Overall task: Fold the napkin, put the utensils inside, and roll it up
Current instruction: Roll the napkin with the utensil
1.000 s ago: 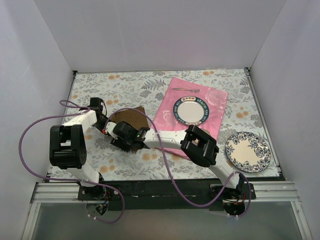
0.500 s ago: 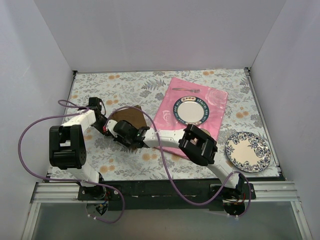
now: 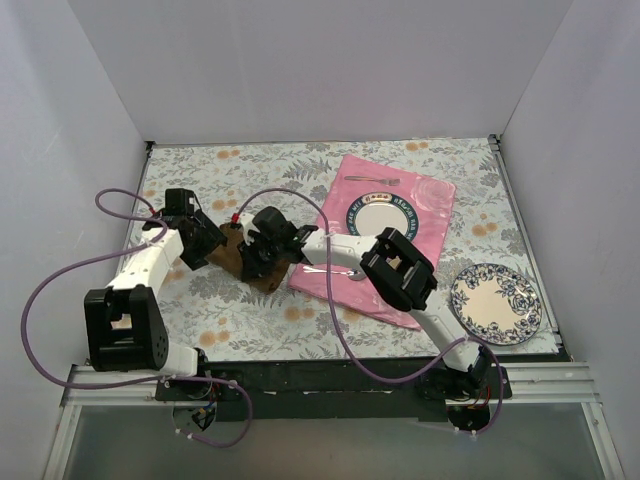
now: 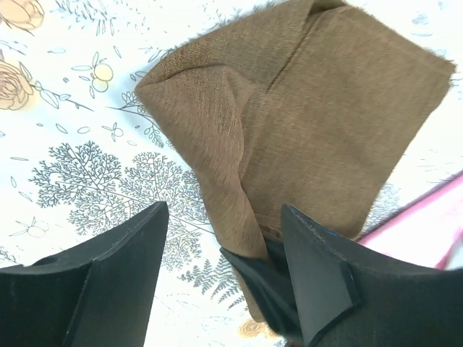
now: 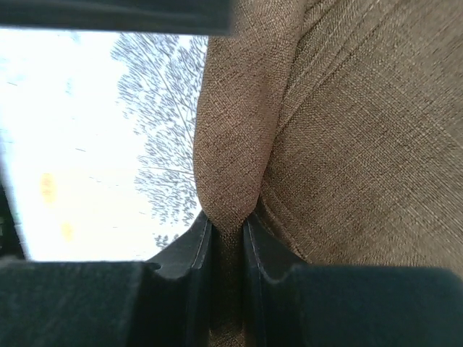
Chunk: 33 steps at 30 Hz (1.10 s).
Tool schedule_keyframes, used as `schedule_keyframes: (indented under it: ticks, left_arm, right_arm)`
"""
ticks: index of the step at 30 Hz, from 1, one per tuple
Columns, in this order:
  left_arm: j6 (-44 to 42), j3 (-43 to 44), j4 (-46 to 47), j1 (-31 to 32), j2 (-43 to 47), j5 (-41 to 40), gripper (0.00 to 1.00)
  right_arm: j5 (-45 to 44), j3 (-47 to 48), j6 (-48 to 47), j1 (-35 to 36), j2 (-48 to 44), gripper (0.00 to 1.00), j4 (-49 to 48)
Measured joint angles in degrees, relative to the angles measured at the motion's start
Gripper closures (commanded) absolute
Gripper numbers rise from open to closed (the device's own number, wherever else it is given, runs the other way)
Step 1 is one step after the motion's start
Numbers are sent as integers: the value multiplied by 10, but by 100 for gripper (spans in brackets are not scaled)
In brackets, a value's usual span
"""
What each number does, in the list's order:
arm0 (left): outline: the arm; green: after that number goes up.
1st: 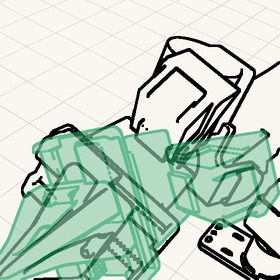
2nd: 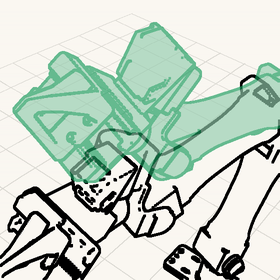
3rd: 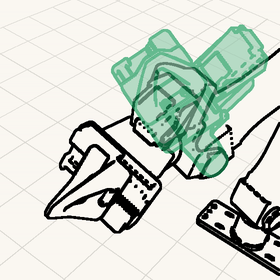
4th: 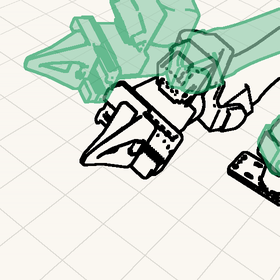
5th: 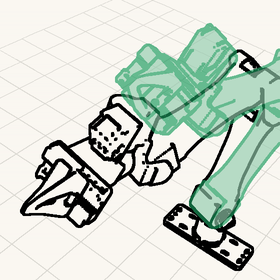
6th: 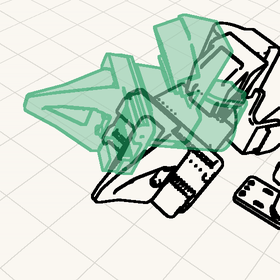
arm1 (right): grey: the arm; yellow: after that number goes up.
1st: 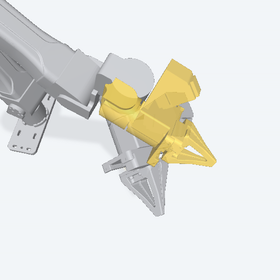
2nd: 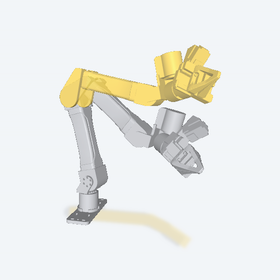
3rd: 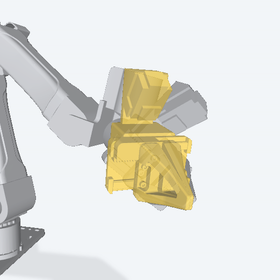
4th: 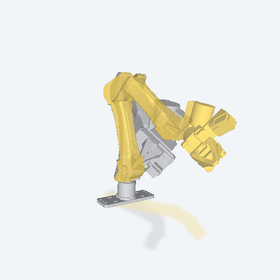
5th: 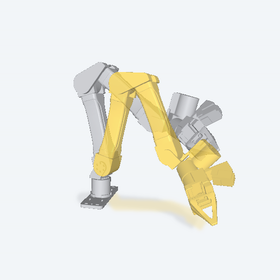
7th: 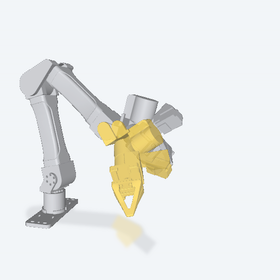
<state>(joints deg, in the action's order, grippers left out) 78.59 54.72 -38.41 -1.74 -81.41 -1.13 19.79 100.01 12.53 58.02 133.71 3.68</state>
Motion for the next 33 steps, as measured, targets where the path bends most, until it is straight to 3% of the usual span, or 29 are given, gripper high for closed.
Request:
schedule_keyframes:
  ticks: [7,13,28,31,33]
  left_arm:
    - [16,-55,4,0,32,11,36]
    - [34,-75,17,0,0,49,35]
    - [99,-105,130,0,-22,104,35]
    - [117,-110,140,0,-33,108,38]
    - [131,-110,147,0,-41,108,47]
  right_arm:
    - [178,-7,167,-55,51,99,-116]
    - [259,-36,293,-80,77,99,-223]
    - [285,-42,358,-85,91,99,-269]
    - [285,-42,358,-85,91,99,-270]
    - [285,-42,358,-85,91,99,-270]
